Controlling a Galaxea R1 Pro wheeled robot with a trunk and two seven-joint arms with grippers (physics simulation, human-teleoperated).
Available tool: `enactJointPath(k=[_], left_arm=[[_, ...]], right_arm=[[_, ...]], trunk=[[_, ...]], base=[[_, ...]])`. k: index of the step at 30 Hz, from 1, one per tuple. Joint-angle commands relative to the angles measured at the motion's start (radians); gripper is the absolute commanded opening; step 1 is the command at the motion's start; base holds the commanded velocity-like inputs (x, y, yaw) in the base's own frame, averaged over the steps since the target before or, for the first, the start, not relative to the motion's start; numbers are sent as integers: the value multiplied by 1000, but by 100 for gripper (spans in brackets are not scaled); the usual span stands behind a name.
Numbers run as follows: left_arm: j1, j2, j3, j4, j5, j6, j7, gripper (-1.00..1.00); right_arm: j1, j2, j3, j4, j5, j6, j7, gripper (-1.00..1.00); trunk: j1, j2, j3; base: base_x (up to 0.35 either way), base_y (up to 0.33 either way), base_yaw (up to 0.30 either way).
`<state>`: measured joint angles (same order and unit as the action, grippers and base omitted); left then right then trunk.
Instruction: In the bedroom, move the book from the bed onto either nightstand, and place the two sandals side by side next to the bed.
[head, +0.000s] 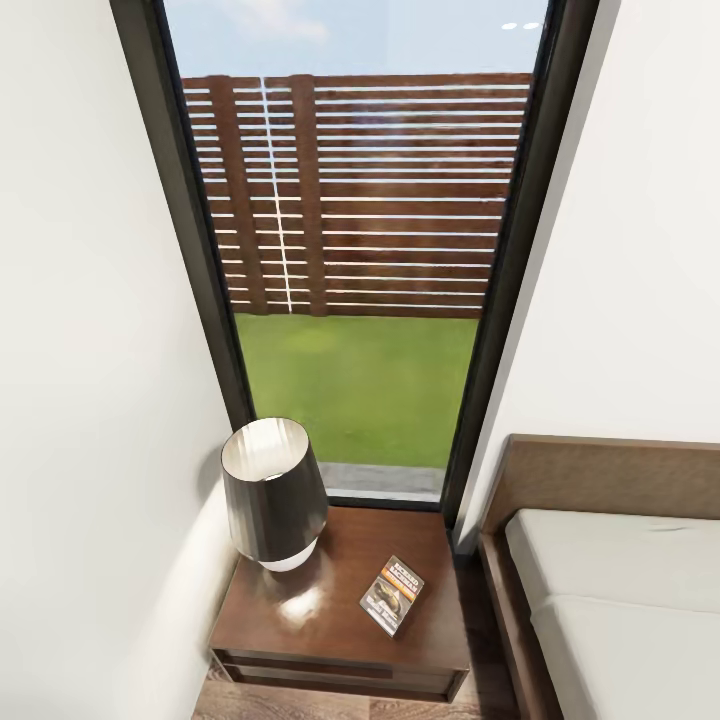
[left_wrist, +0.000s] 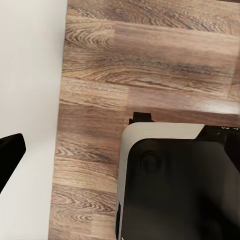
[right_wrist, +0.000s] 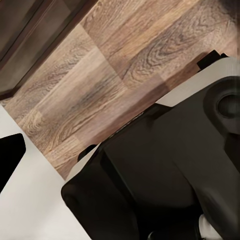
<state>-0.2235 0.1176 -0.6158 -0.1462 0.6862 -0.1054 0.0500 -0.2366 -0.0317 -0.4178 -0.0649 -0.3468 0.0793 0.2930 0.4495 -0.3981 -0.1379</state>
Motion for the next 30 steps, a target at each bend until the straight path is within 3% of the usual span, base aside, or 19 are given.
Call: enactJointPath(k=[1, 14, 30], left_arm=[[0, 0, -9, -1, 6, -2, 5, 100], [0, 0, -9, -1, 6, -2, 5, 100], [0, 0, -9, -1, 6, -2, 5, 100]], right_arm=[[1, -1, 1, -1, -11, 7, 3, 100], [5, 0, 1, 4, -11, 8, -10, 100], [11, 7, -1, 78, -12, 9, -10, 100]], trunk=[[1, -2, -2], [1, -2, -2], [1, -2, -2]], base=[[0, 0, 0], [0, 0, 0], [0, 0, 0]])
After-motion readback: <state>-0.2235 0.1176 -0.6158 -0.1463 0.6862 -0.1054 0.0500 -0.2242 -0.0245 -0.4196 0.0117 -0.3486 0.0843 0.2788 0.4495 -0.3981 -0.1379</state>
